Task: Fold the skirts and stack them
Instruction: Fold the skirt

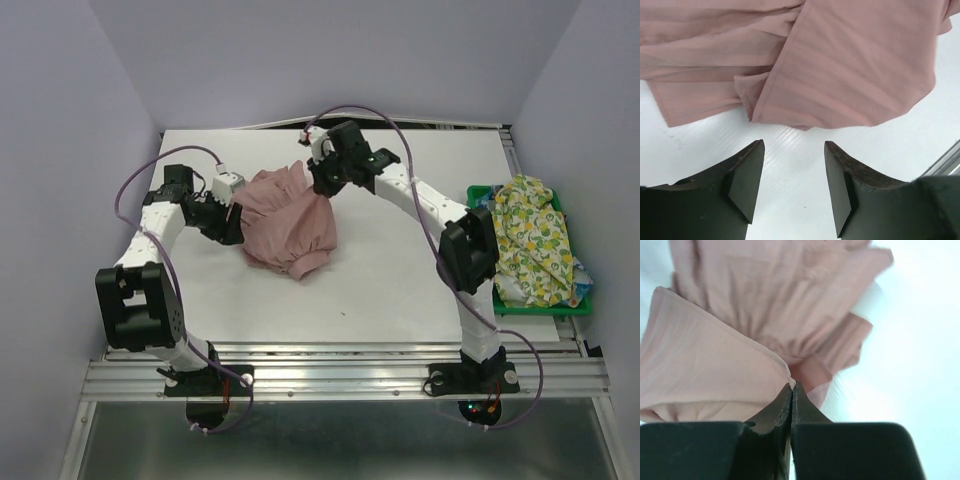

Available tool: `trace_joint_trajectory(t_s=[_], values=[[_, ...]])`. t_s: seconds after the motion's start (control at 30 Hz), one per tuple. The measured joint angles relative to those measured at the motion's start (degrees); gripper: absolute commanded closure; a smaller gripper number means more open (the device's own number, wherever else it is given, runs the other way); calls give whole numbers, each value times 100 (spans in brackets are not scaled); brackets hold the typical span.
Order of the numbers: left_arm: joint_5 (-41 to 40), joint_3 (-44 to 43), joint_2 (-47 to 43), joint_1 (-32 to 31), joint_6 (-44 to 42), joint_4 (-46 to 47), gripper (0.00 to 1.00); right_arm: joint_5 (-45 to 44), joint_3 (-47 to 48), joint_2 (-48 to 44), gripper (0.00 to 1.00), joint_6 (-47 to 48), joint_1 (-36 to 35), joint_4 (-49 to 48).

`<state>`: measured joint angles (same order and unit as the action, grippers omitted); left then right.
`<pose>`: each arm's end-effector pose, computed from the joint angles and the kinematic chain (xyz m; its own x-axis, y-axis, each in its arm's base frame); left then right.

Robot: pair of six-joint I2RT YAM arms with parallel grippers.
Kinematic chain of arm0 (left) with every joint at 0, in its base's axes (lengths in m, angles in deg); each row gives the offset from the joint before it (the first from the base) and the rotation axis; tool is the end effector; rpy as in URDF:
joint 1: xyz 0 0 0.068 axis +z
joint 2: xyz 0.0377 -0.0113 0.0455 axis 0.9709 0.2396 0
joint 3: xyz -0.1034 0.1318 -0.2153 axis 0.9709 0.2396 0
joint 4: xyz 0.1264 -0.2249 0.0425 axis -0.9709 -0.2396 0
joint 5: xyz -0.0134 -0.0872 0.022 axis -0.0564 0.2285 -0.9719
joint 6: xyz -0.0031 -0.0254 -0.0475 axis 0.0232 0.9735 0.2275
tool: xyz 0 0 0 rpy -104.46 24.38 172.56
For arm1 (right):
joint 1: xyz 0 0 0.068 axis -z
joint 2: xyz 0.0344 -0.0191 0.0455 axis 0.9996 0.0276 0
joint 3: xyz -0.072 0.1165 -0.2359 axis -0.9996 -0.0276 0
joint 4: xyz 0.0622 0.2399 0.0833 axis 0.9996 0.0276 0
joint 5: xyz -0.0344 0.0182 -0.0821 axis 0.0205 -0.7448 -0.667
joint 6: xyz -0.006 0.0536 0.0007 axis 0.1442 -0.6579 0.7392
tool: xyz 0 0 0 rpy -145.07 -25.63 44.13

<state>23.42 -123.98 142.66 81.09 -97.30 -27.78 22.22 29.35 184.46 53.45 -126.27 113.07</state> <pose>0.3116 0.0049 0.2496 -0.5584 0.4141 -0.7188 0.7008 0.6991 -0.1417 0.3816 0.3082 0.2944 -0.3493 -0.5136 -0.7837 -0.8348 0.5505 0.0113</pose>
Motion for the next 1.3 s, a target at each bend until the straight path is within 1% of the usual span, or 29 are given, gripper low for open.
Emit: trace_joint_trajectory(t_s=[0.1, 0.17, 0.2, 0.3, 0.43, 0.47, 0.5, 0.53, 0.57, 0.67, 0.73, 0.87, 1.0, 1.03, 1.13, 1.2, 1.3], values=[[-208, 11, -238, -70, -9, 162, 38, 170, -168, 61, 99, -260, 413, -57], [-444, 57, -459, -216, -35, 334, 35, 302, -232, 179, 99, -391, 570, -94], [-529, 103, -605, -323, -55, 389, 34, 387, -258, 275, 99, -468, 632, -107], [-940, 330, -1084, -901, -144, 664, 30, 614, -439, 649, 99, -658, 702, -175], [-1687, 872, -1921, -2164, -330, 1073, 27, 883, -588, 1268, 99, -938, 682, -256], [-1958, 1019, -2083, -2608, -361, 1191, 27, 955, -577, 1300, 99, -1014, 699, -317], [-2162, 1115, -2159, -2846, -380, 1294, 26, 994, -564, 1318, 99, -1082, 693, -350], [-2433, 1248, -2229, -3215, -417, 1427, 23, 1038, -540, 1338, 99, -1163, 684, -374], [-2736, 1416, -2260, -3558, -455, 1596, 8, 1047, -516, 1353, 99, -1209, 680, -382], [-3757, 1932, -2240, -4358, -625, 2094, 8, 1067, -365, 1499, 99, -1386, 675, -448], [-4288, 2232, -2153, -4815, -726, 2299, 8, 1078, -315, 1543, 99, -1473, 673, -507], [-5073, 2645, -1904, -5451, -979, 2817, 7, 1038, -315, 1545, 99, -1593, 669, -531], [-5628, 2916, -1700, -5901, -1174, 3265, 6, 1012, -317, 1545, 99, -1670, 669, -533], [-5698, 2933, -1644, -5976, -1200, 3327, 2, 1010, -317, 1545, 99, -1685, 669, -533], [-6052, 3117, -1314, -6277, -1318, 3753, 1, 1005, -319, 1545, 99, -1722, 671, -535], [-6205, 3222, -1126, -6382, -1386, 3917, 2, 1005, -319, 1545, 99, -1731, 671, -533], [-6555, 3272, -605, -6457, -1491, 4264, 1, 1005, -319, 1545, 99, -1744, 671, -535]])
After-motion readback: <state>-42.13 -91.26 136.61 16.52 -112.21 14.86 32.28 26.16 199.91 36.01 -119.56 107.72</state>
